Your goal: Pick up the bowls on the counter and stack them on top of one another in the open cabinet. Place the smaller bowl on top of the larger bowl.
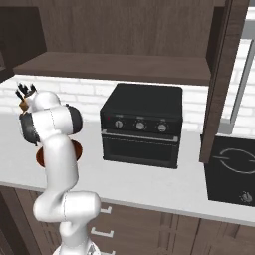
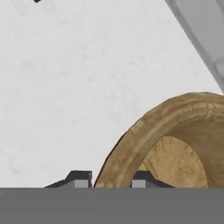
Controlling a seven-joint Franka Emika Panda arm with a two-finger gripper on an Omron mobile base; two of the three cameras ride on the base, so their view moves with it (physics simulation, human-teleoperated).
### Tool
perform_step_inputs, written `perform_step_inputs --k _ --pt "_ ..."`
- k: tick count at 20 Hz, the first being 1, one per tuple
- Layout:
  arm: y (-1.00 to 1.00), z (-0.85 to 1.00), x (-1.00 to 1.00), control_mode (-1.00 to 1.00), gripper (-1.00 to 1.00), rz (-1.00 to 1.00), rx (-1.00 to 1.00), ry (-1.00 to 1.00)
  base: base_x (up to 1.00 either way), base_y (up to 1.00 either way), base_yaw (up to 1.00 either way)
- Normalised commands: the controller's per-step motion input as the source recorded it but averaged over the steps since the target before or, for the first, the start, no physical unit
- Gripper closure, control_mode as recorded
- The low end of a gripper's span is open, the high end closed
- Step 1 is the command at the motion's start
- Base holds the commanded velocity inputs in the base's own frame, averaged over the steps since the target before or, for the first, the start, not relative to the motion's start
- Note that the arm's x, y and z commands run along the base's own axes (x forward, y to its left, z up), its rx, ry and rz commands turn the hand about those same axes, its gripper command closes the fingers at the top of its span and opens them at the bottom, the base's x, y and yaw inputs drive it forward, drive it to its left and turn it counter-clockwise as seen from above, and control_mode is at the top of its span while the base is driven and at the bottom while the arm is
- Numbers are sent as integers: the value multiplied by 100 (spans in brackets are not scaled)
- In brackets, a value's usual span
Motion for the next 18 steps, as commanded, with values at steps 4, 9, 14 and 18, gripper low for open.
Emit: perform_step_inputs --k 4,9,14,18 --pt "-3 51 -100 -100 100 15 0 -1 0 0 0" --pt "-26 14 -100 -100 100 14 0 1 0 0 0" --pt "-28 -8 -78 -100 100 13 0 3 0 0 0" --pt "-4 -44 -7 -100 100 7 0 14 0 0 0"
